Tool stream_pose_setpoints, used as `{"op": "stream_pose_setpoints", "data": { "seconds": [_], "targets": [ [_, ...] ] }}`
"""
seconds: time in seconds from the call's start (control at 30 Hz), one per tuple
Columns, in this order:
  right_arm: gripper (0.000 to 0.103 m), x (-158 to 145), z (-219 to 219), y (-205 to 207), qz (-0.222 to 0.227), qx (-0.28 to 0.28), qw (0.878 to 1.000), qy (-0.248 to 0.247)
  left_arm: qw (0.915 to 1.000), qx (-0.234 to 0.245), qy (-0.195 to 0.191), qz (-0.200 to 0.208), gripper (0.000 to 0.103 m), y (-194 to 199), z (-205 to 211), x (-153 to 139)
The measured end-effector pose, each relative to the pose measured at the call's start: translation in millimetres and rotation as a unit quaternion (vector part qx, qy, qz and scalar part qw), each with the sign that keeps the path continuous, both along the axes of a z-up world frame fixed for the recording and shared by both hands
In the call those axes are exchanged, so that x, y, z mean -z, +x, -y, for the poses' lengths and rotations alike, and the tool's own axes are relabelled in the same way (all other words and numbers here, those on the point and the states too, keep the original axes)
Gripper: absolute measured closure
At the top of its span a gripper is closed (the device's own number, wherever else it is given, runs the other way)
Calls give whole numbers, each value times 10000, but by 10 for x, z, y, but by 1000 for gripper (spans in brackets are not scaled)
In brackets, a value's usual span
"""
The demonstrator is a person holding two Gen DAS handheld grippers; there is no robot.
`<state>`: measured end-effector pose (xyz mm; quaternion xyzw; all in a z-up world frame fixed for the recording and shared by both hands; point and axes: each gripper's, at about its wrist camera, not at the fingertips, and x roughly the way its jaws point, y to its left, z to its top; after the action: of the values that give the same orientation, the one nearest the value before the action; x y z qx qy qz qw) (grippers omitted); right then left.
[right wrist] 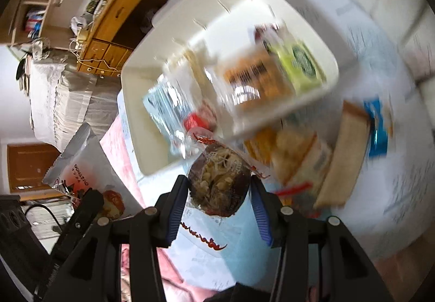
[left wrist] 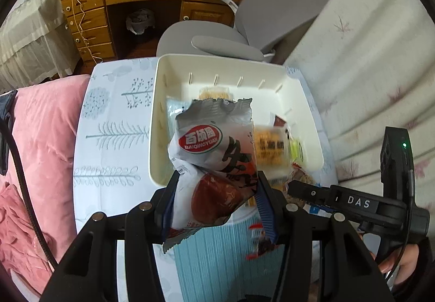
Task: Organize snacks
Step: 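Lift both bags over the white tray and open both tools to drop them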
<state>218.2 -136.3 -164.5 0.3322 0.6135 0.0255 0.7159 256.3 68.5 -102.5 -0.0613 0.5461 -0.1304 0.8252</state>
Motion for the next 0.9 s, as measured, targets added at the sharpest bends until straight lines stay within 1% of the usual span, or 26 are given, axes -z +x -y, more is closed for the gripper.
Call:
{"op": "stream_pose_setpoints", "data": {
  "seconds": [0.17, 0.33, 0.4, 0.53, 0.63, 0.67, 0.7, 0.77, 0.83, 0.9],
  "targets": [
    [57, -22, 72, 169, 569, -287, 9973, -375, 9998, -181, -87, 40, 53, 155, 50, 78],
    [57, 5, 102, 349, 947, -447, 9918, -733, 9994, -280, -131, 131, 53, 258, 121, 185],
    [56, 10, 143, 390, 1048, -498, 9901, -794, 9994, -258, -138, 188, 53, 267, 156, 215],
    [56, 24, 221, 470, 1217, -524, 9884, -743, 9992, -283, -256, 144, 52, 324, 196, 306],
    [55, 75, 276, 514, 1193, -439, 9901, -593, 9987, -343, -355, 107, 45, 327, 207, 364],
    [55, 80, 289, 516, 1202, -396, 9903, -580, 9985, -359, -391, 106, 39, 315, 212, 368],
    [55, 79, 306, 517, 1218, -363, 9902, -570, 9985, -365, -399, 125, 35, 293, 219, 363],
    [54, 61, 344, 509, 1292, -358, 9894, -564, 9985, -347, -393, 155, 35, 256, 230, 342],
    [50, 29, 360, 485, 1337, -302, 9886, -616, 9985, -335, -396, 164, 35, 200, 233, 326],
    [50, -1, 383, 448, 1381, -266, 9883, -592, 9985, -337, -397, 151, 35, 143, 229, 310]
  ]
}}
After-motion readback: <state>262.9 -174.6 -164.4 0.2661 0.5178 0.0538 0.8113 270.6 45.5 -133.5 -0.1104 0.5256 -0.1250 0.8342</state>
